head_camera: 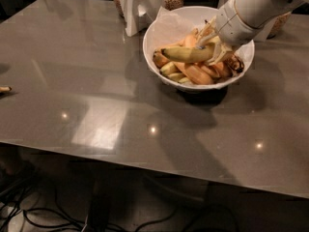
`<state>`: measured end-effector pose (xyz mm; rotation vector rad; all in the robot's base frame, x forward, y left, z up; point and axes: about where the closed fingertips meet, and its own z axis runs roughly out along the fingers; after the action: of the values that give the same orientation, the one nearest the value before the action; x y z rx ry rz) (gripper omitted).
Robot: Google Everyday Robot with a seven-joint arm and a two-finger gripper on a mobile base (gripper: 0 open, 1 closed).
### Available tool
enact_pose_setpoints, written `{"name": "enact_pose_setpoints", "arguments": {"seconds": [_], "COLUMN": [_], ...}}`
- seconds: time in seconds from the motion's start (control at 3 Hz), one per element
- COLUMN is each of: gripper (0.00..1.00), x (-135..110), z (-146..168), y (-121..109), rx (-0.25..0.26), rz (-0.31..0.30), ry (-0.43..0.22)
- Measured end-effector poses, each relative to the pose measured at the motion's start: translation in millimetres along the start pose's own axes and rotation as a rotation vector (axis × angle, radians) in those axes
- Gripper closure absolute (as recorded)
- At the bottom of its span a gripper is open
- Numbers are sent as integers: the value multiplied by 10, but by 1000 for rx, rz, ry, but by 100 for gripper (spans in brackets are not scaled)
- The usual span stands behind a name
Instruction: Pick banana from white bowl
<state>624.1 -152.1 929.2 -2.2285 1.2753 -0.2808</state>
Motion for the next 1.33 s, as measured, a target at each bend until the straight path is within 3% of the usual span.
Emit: {"name": "enact_pose_setpoints", "arguments": {"seconds": [0.33, 0.67, 1.33], "gripper": [89, 100, 100], "x": [-5, -34, -92], "z": [-4, -84, -448], "y": [-9, -73, -164], "rx": [1, 19, 59], "rz": [0, 5, 20], "ry": [1, 11, 7]}}
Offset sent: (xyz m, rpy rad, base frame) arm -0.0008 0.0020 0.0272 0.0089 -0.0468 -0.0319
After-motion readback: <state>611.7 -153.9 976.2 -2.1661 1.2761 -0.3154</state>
